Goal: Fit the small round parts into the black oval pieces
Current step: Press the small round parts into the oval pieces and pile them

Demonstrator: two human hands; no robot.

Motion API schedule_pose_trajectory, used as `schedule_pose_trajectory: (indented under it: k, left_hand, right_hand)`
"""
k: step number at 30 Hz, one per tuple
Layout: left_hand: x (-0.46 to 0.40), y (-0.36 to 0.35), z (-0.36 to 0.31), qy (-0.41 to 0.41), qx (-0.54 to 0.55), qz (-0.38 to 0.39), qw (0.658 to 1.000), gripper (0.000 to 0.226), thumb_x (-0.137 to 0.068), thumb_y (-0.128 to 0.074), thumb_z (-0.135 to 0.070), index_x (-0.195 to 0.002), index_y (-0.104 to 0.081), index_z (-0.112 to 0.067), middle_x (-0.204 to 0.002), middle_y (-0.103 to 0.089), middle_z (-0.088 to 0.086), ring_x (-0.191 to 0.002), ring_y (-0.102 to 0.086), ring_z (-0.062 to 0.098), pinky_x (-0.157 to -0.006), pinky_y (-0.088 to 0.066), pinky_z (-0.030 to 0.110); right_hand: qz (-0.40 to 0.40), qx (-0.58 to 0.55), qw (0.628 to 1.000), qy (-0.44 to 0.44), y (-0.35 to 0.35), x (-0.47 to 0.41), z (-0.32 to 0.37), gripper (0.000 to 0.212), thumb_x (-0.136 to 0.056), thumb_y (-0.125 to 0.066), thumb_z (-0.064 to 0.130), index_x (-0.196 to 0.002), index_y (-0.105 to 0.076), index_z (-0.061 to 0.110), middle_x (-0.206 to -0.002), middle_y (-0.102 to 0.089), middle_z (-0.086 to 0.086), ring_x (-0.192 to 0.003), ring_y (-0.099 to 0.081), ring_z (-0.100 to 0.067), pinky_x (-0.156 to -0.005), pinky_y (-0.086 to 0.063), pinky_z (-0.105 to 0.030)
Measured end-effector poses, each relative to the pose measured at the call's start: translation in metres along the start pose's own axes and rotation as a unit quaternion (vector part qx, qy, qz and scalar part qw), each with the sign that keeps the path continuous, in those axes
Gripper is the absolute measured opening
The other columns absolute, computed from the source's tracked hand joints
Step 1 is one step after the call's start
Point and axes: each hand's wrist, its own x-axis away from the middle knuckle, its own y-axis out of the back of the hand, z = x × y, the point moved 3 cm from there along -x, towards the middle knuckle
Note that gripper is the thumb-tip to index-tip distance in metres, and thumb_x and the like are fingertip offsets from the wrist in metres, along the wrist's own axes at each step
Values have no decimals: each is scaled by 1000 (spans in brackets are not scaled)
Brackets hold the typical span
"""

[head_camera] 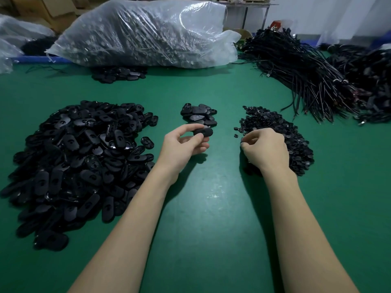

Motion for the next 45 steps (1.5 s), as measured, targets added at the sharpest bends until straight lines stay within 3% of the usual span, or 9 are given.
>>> schedule_pose_trajectory:
  k: [7, 9, 12, 16, 23, 28, 32, 39, 45]
  left_hand:
    - [0, 0, 1, -8, -10, 5, 1000, 25, -94, -64, 4, -107, -72, -15, -93, -76, 11, -82, -73, 17, -77, -58, 22]
    - [1, 0, 0, -15, -13, 10, 1000, 25, -92, -66, 5, -101, -73, -17, -90, -76, 7, -80, -72, 14, -77, -57, 21]
    - [2, 0, -1, -17, -9, 12, 1000, 27, -89, -69, 7, -97, -74, -19, -86, -77, 1, -80, -72, 13, -75, -56, 18]
    - [1, 1, -2, -24, -22, 10, 999, 26, -88, -72, 3, -105, -73, -16, -88, -76, 10, -80, -73, 16, -79, -57, 22]
    - [1, 2, -2, -42, -44, 21, 998, 24, -87, -75, -2, -108, -73, -15, -85, -78, 4, -78, -73, 11, -74, -55, 17]
    - [1, 1, -2, -47, -50, 28, 997, 26, -87, -76, -4, -109, -74, -16, -87, -79, 2, -79, -73, 9, -75, -55, 17]
    - [0, 1, 0, -48, -44, 28, 997, 27, -86, -76, -2, -110, -74, -14, -87, -79, 2, -78, -72, 9, -74, -54, 17]
    - [-1, 3, 0, -54, -45, 35, 997, 27, -86, -76, -2, -110, -75, -16, -92, -79, 3, -83, -72, 11, -77, -54, 18]
    - [-1, 1, 0, -58, -60, 48, 995, 28, -84, -78, -4, -109, -76, -17, -96, -79, 2, -90, -74, 14, -83, -56, 22]
  right_hand:
    - [0, 11, 1000, 14, 0, 3, 3, 17, -98, -61, 29, -103, -77, 28, -101, -75, -3, -94, -67, -28, -75, -45, -32]
    - [17, -104, 994, 25, 1, 1, 6, 15, -98, -63, 30, -94, -77, 27, -94, -76, 6, -88, -68, -15, -73, -47, -27]
    - [80, -308, 948, 24, 1, 5, 18, 16, -96, -69, 27, -82, -76, 25, -77, -76, 15, -59, -57, 6, -61, -44, -13]
    - [143, -378, 915, 12, -1, 11, 29, 6, -93, -71, 19, -93, -77, 22, -78, -77, 11, -51, -44, -2, -45, -35, -13]
    - [163, -382, 909, 21, -4, 14, 33, 10, -89, -73, 16, -92, -80, 23, -81, -77, 5, -56, -42, -8, -48, -35, -17]
    - [162, -378, 912, 17, -6, 14, 32, 10, -86, -77, 16, -85, -79, 26, -67, -69, 14, -56, -44, -8, -47, -35, -16]
    - [157, -383, 910, 18, -6, 14, 33, 16, -88, -73, 14, -85, -82, 27, -69, -70, 12, -53, -46, -5, -46, -38, -13]
    - [158, -329, 930, 38, -3, 11, 33, 14, -86, -80, 16, -98, -74, 22, -57, -66, 18, -47, -50, 2, -49, -39, -13]
    - [128, -259, 955, 72, 0, 11, 37, 19, -86, -82, 21, -98, -68, 25, -75, -76, 8, -64, -64, -2, -63, -45, -22]
